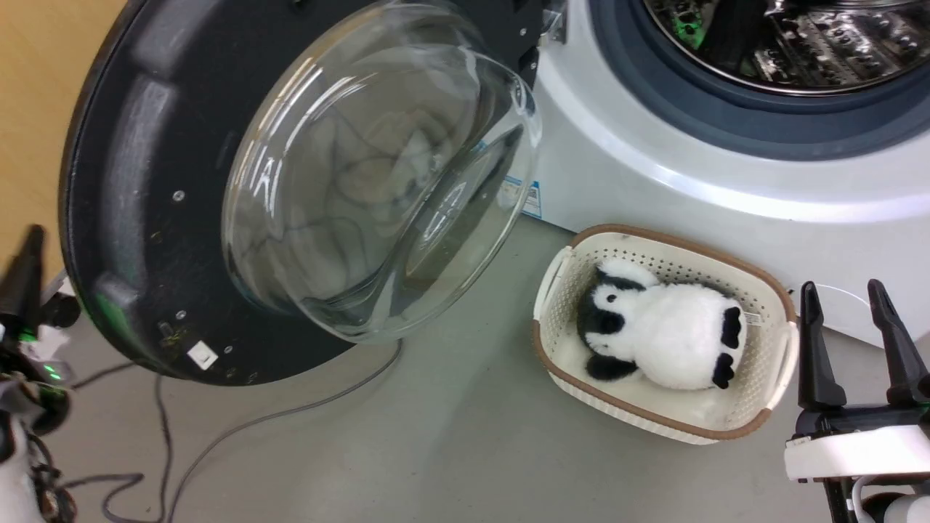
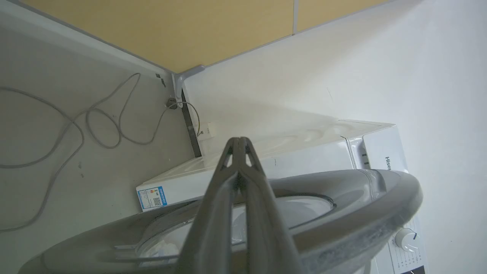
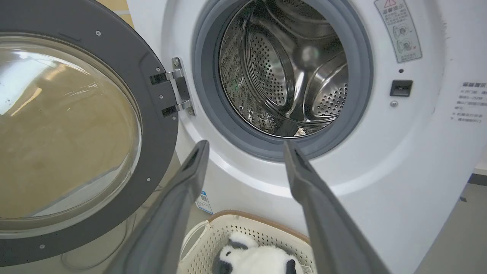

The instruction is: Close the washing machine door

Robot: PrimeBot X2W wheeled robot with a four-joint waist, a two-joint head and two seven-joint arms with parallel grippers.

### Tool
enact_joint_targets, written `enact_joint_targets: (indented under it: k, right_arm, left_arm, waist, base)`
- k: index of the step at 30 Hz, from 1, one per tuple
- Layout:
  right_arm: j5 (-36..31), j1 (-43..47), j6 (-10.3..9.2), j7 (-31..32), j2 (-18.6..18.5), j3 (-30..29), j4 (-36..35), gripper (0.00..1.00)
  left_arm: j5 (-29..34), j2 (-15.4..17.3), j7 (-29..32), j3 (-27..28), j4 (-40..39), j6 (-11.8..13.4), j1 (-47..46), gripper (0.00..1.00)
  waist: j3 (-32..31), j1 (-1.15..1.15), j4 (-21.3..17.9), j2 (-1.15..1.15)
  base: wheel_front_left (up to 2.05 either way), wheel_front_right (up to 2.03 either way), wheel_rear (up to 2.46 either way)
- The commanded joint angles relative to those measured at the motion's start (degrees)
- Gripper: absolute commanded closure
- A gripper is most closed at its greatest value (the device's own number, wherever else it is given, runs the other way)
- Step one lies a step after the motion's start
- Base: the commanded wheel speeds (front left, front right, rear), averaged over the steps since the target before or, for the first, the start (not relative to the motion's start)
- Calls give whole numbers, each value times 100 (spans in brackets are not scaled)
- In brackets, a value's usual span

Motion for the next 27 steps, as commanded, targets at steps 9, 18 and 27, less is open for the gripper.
enact_joint_targets:
  k: [9,18,27]
  right_arm:
    - [10,-98,3,-156,4,-101,-67,0]
    - [65,-136,3,-202,4,-74,-19,0]
    - [161,-141,3,-202,4,-51,43,0]
  left_arm:
    - [-791,-292,821,-217,-533,-102,388,100]
    - [-963,-504,1327,-638,-1356,-125,941,100]
    - [-790,-771,1724,-1573,-2483,-125,1739,100]
  waist:
    - [78,0,268,0]
    - [70,0,372,0]
    - [-44,0,365,0]
  base:
    - [0,0,0]
    - [0,0,0]
    - [0,0,0]
